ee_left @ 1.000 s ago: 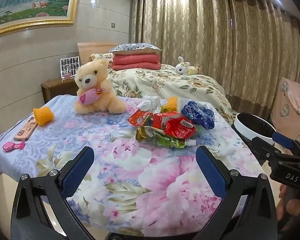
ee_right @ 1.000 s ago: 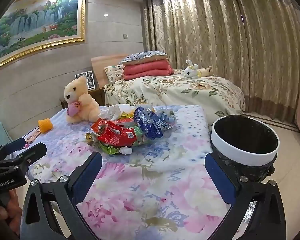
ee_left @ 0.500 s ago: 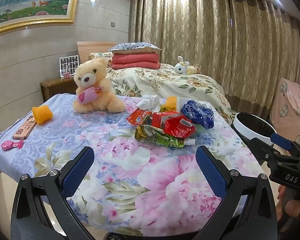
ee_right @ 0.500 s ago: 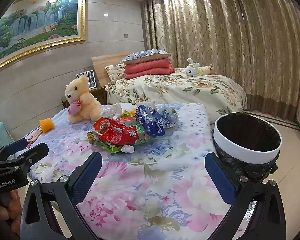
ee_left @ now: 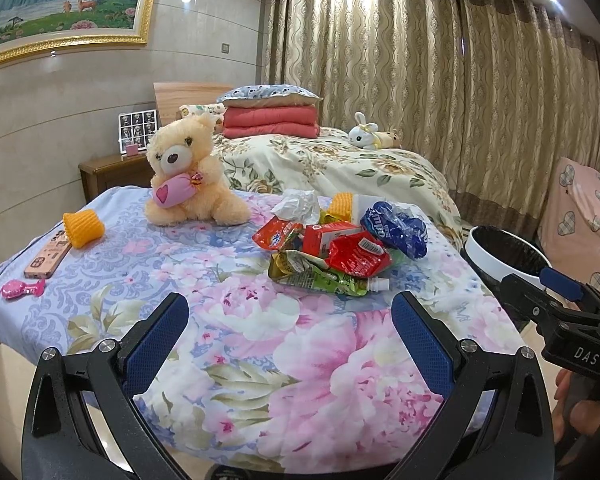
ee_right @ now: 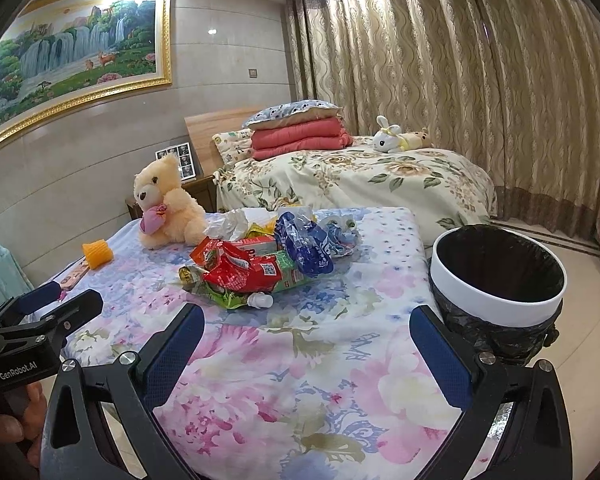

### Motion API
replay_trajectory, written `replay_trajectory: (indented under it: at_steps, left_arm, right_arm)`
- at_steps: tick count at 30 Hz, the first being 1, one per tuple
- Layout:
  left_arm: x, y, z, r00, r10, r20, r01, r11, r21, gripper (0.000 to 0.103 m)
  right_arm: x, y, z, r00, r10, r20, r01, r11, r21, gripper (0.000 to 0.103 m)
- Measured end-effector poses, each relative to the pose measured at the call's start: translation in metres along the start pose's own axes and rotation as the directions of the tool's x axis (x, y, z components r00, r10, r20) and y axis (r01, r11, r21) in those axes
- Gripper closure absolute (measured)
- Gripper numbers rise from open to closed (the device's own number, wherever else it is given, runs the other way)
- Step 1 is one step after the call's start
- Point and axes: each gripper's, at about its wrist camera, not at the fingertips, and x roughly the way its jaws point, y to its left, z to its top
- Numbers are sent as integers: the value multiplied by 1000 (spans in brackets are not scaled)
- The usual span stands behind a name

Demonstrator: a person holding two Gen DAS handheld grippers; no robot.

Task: Collect trash
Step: 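Move both grippers toward the pile of wrappers on the bed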

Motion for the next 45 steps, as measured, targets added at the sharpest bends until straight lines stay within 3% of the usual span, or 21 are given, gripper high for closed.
replay_trajectory:
  at_steps: [31, 40, 45]
  left_arm:
    - [5, 1, -5, 1000, -12, -17, 12, 1000, -9, 0]
    - [12, 6, -8, 999, -24, -49, 22, 999, -24, 0]
    - [26, 18, -6, 994, -40, -103, 33, 997, -70, 0]
  right_arm:
    - [5, -3, -1, 999, 26, -27, -25, 999, 30, 0]
    - [10, -4, -3, 999, 31, -43, -30, 999, 39, 0]
    - [19, -7, -3, 997, 43, -70, -39, 998, 53, 0]
